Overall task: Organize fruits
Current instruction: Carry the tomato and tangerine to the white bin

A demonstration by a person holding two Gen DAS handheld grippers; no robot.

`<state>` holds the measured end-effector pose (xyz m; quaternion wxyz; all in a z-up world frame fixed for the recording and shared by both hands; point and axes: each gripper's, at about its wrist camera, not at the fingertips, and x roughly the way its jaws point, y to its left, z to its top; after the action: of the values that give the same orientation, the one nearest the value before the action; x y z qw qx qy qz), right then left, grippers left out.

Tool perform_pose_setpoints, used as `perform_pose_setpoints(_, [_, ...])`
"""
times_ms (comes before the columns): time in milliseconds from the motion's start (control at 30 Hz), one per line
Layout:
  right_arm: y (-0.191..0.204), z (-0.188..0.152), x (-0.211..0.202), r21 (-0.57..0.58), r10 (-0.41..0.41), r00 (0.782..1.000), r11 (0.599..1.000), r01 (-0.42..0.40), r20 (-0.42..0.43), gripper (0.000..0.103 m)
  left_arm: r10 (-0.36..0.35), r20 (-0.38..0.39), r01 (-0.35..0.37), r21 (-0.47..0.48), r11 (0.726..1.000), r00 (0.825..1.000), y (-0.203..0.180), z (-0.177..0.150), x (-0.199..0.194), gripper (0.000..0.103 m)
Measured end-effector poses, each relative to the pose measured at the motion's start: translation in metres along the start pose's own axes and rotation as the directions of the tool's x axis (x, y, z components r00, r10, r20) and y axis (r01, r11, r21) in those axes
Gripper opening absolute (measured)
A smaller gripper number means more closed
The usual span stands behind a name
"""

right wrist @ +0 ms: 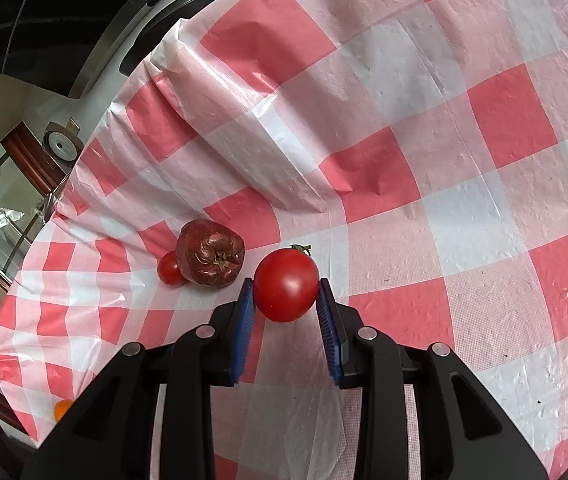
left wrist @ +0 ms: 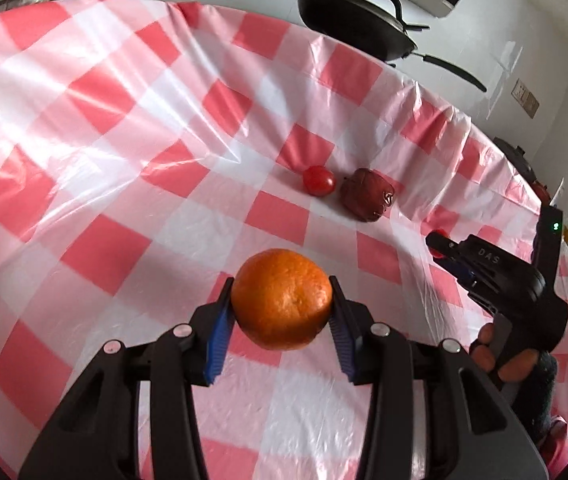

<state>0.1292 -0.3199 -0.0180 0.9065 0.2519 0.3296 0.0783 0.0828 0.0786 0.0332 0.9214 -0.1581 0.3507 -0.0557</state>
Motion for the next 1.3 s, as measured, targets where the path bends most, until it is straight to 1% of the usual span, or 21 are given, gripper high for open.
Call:
perform_pose_setpoints(100, [-0.001,0.000,-0.001,0.004,-0.003,1.000,1.000,0.003,0.003,0.032,0.001,0.010,-0.001,-0.009,1.000,1.000,0.007,0.001,-0.009,0.044])
perform_pose_setpoints(233, [0.001,-0.002,-0.007,-0.007,0.015,1.000,1.000,-0.015,0.017,0.032,-0.009,0.016,0.009,-0.024,1.000,1.000,0.012,-0.012,-0.024,0.044])
perform_pose_setpoints(333, [0.006,-0.016,-0.017,0.002,0.031,0.999,1.000,-0.031,-0.018,0.032,-0.015,0.032,0.016,-0.027,1.000,0.999,0.016,-0.020,-0.037,0.044])
perform_pose_setpoints(400, [0.015,-0.034,-0.031,-0.005,0.059,0.998,0.998,-0.059,-0.039,0.032,-0.023,0.041,0.024,-0.034,0.999,0.999,0.019,-0.025,-0.046,0.044])
perform_pose_setpoints(567, [0.055,-0.079,-0.067,-0.089,0.099,0.991,0.990,-0.108,-0.094,0.032,-0.016,0.064,0.018,-0.024,1.000,0.998,0.029,-0.041,-0.078,0.044])
perform_pose_setpoints(667, [0.080,-0.104,-0.087,-0.140,0.112,0.986,0.982,-0.129,-0.121,0.032,0.022,0.076,-0.022,0.004,1.000,0.997,0.037,-0.054,-0.097,0.044])
perform_pose_setpoints(833, [0.110,-0.150,-0.113,-0.176,0.168,0.971,0.964,-0.197,-0.169,0.032,0.051,0.070,-0.051,0.007,0.999,0.996,0.063,-0.076,-0.130,0.044])
perform_pose_setpoints(933, [0.127,-0.177,-0.121,-0.210,0.181,0.962,0.952,-0.224,-0.205,0.032,0.074,0.079,-0.076,0.021,0.997,0.994,0.077,-0.085,-0.151,0.044])
perform_pose_setpoints(1000, [0.140,-0.194,-0.127,-0.244,0.180,0.957,0.941,-0.235,-0.228,0.032,0.094,0.082,-0.096,0.029,0.995,0.992,0.088,-0.093,-0.166,0.044])
perform_pose_setpoints(1133, [0.164,-0.219,-0.139,-0.312,0.191,0.947,0.911,-0.270,-0.259,0.032,0.128,0.081,-0.130,0.020,0.991,0.989,0.111,-0.107,-0.189,0.044])
perform_pose_setpoints(1300, [0.196,-0.249,-0.153,-0.393,0.205,0.930,0.862,-0.318,-0.304,0.032,0.181,0.084,-0.181,0.002,0.983,0.980,0.143,-0.123,-0.221,0.044])
